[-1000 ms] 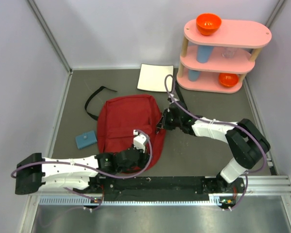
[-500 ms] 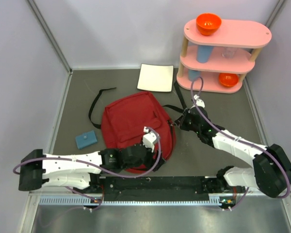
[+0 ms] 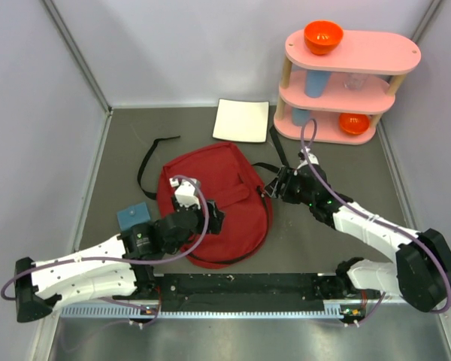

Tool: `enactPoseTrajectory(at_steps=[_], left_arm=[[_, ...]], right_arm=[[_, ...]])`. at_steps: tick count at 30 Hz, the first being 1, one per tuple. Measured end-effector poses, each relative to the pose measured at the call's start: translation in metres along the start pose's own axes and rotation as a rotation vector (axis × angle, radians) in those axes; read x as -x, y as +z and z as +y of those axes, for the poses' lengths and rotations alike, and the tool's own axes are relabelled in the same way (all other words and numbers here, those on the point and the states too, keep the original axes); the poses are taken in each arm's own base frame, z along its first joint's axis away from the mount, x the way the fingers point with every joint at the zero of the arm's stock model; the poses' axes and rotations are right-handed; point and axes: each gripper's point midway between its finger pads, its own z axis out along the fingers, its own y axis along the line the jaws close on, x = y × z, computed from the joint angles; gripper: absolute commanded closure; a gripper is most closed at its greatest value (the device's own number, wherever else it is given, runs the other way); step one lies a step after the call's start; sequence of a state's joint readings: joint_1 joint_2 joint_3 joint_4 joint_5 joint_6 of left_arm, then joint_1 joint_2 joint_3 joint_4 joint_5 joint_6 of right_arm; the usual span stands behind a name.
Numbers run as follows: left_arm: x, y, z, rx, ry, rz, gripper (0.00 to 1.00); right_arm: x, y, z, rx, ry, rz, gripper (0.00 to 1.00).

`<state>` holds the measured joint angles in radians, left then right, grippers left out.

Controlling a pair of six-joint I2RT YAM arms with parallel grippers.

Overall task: Pack the student bag
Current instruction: Zip the student bag at the center of the board.

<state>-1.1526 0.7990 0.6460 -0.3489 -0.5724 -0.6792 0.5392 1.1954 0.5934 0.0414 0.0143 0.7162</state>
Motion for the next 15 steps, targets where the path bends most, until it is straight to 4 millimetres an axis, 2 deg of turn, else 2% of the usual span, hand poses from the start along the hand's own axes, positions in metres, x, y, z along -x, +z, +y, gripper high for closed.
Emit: enactPoseTrajectory(at_steps=[5, 7, 10, 12, 13, 15], left_arm=[[-0.01, -0.005, 0.021, 0.052, -0.029, 0.013, 0.15], [-0.011, -0.005, 0.023, 0.062, -0.029, 0.019, 0.15], [-0.014, -0.002, 0.028, 0.085, -0.021, 0.028, 0.15], [-0.017, 0.002, 0.032, 0.106, -0.014, 0.038, 0.15], [-0.018, 0.003, 0.034, 0.118, -0.01, 0.045, 0.14], [-0.017, 0.006, 0.036, 0.131, -0.009, 0.052, 0.14]], right_arm=[[-0.01, -0.005, 0.025, 0.13, 0.024, 0.068, 0.32], [-0.016, -0.002, 0.025, 0.136, 0.024, 0.092, 0.32], [-0.033, 0.014, 0.011, 0.08, 0.027, 0.161, 0.32], [-0.045, 0.025, 0.001, 0.037, 0.028, 0.21, 0.51], [-0.051, 0.031, -0.003, 0.021, 0.031, 0.234, 0.71], [-0.059, 0.037, -0.006, 0.011, 0.032, 0.259, 0.9]])
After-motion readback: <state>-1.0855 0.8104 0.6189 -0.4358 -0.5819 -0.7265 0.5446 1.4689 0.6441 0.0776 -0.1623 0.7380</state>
